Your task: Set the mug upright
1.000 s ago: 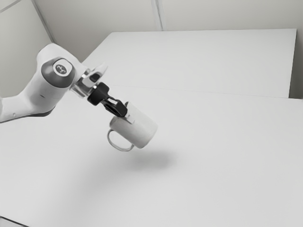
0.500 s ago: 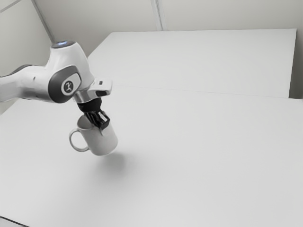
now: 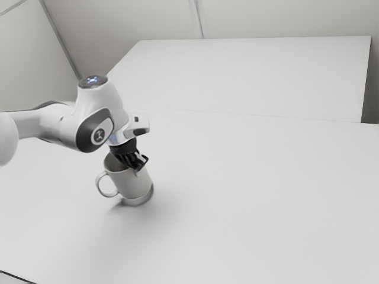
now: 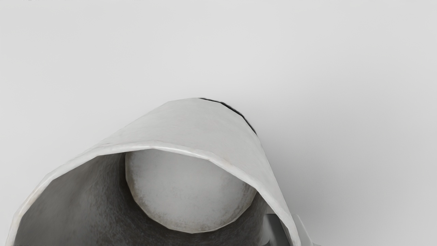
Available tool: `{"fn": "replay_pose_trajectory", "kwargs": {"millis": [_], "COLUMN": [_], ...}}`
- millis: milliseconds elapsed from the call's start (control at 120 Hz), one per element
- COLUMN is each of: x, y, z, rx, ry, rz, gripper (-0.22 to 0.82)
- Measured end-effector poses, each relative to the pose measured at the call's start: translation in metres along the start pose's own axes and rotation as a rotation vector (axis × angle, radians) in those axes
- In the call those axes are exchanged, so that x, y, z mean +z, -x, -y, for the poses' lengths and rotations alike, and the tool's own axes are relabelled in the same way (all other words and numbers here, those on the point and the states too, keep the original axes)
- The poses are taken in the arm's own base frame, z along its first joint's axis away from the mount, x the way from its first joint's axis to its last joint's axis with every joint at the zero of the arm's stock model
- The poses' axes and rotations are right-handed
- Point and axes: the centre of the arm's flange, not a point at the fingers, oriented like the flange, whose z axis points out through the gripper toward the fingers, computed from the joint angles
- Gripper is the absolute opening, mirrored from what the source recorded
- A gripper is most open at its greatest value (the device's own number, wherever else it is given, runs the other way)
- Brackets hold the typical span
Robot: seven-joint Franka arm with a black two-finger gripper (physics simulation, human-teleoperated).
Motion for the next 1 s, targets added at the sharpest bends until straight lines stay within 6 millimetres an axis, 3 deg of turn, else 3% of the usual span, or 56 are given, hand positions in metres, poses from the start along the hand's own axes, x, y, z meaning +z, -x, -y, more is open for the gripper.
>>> {"fn": "replay_pose_trajectory", "kwargs": {"millis": [358,500,617,717,833,1000], "x": [0.025,0.021,0.011,-0.004,-0.031,-0.086], "y": [-0.007,-0.008,-0.009,-0.012,-0.018,-0.039], "z": [0.000,-0.005,-0.011,-0.010,-0.007,0.002], "rx": [-0.077,-0.088,-0.093,-0.104,-0.121,-0.161], "ry": [0.010,0.013,0.016,0.014,0.016,0.046], "rz": [0.006,-0.007,-0.029,-0.059,-0.083,-0.071], "gripper": [-0.18,-0.01,0.23,0.37,0.47,0.54]}}
